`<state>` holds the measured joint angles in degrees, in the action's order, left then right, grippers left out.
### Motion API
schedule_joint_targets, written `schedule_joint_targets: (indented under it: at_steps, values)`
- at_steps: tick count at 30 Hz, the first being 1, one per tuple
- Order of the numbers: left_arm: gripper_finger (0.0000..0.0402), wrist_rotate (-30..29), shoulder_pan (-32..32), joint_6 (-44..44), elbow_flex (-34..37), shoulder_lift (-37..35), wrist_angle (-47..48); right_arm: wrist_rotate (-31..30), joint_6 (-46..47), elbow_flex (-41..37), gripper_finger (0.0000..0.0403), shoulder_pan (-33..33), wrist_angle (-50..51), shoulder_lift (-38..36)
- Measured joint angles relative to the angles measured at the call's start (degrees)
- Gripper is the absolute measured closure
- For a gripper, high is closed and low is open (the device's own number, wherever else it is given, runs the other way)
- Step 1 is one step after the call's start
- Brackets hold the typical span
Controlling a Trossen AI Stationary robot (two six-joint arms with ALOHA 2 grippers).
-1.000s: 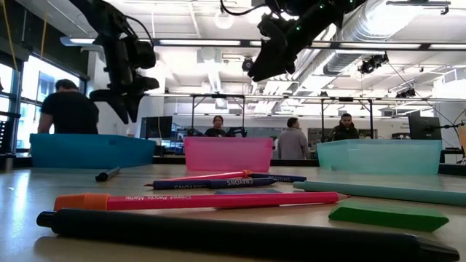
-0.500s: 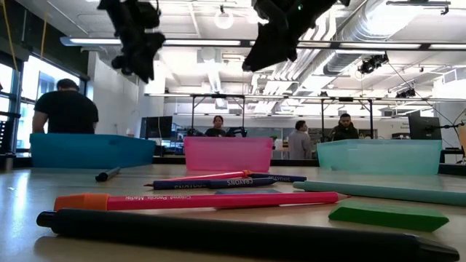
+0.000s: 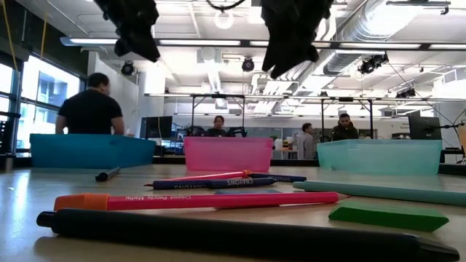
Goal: Sort crayons/erasers/pens/pencils in bins
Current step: Put the blue crayon into the green bin
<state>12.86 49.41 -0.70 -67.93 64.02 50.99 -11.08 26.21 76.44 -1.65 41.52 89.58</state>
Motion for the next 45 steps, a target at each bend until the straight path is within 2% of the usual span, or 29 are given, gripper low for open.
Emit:
schedule_joint_targets:
  at_steps: [7,15,33,45]
  values:
    - [0.0312,0.1,-3.5,-2.8,5.8,-3.7,-1.5,6.6,8.9,0.0,0.0231,4.2,1.2,5.6]
    - [0.0312,0.1,-3.8,-3.6,6.9,-3.9,-1.3,11.1,17.9,0.0,0.0231,6.7,1.1,11.5]
    - [0.0312,-0.2,-3.8,-1.7,6.9,-3.8,-1.2,10.2,25.4,0.0,0.0232,9.0,0.1,18.8]
    - [0.0312,-1.5,-3.8,-1.6,6.9,-3.8,-1.1,9.8,24.9,0.0,0.0273,9.7,-2.9,21.6]
